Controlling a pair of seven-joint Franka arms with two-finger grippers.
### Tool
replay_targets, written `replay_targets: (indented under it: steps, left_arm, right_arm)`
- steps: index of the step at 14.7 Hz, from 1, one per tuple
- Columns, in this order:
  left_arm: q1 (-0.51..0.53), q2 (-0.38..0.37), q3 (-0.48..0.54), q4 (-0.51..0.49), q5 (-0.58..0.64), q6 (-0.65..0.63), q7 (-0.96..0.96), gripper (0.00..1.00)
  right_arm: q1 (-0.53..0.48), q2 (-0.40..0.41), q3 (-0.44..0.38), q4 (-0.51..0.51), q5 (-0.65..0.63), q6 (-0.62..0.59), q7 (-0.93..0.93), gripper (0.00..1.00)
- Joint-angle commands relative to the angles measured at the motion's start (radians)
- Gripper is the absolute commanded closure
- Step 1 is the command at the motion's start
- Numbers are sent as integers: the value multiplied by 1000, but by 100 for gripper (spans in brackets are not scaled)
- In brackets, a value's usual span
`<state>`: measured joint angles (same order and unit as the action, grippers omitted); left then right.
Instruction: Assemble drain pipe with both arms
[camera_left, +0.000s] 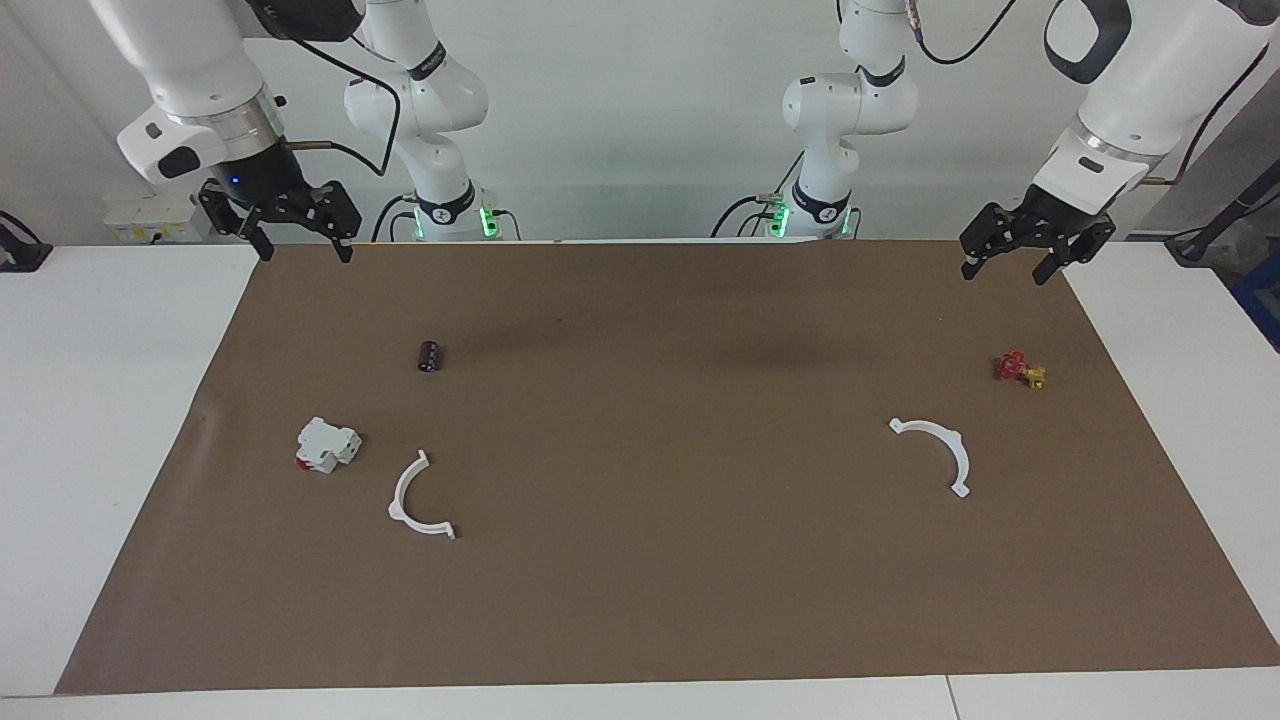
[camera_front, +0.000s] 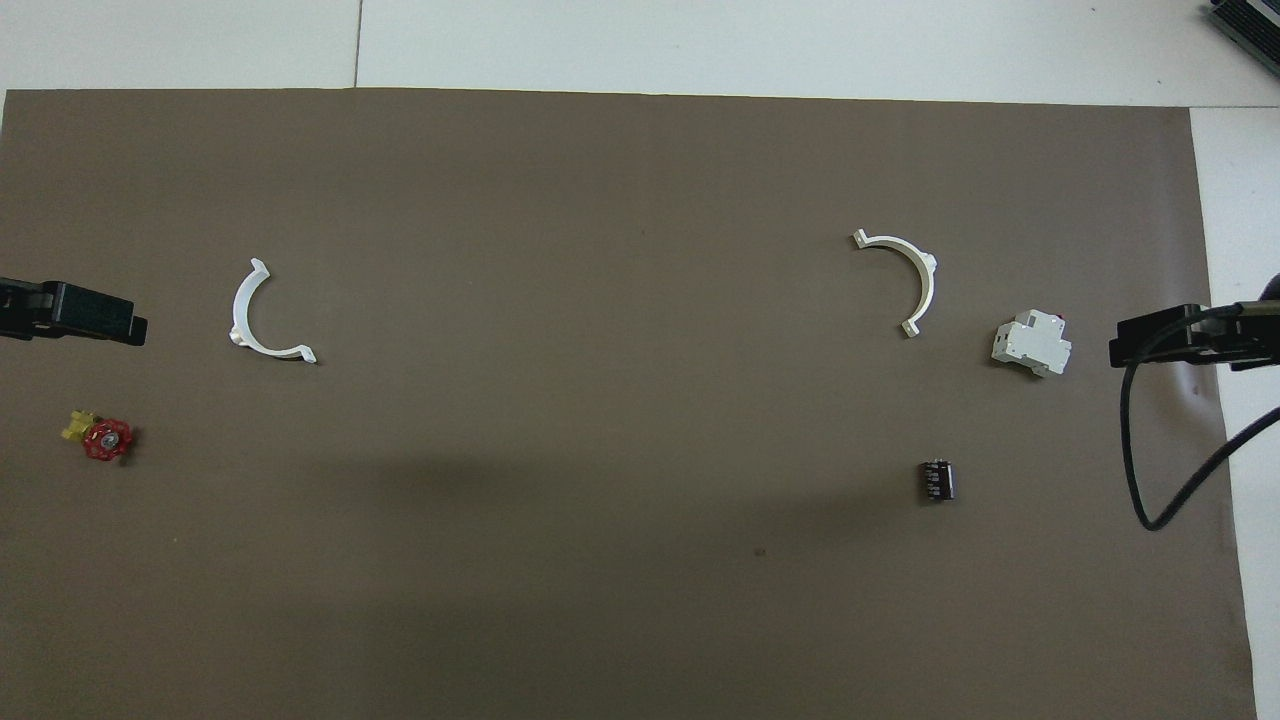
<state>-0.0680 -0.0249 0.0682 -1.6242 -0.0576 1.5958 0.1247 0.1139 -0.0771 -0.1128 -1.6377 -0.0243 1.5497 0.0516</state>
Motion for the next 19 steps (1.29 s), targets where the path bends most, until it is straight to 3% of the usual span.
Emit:
replay_targets:
  steps: [1,12,19]
  left_arm:
    - [5,-4,-1,-2,-11,-13,1,0]
    - [4,-4,-1,0,-10,-13,1,0]
    - [5,-4,-1,-2,-10,-13,1,0]
  right_arm:
    - [-7,-15,4,-16,1,17,14,0]
    - [7,-15,7,-16,-3,38,13,0]
    - [6,88,12,-8,1,154,2,0]
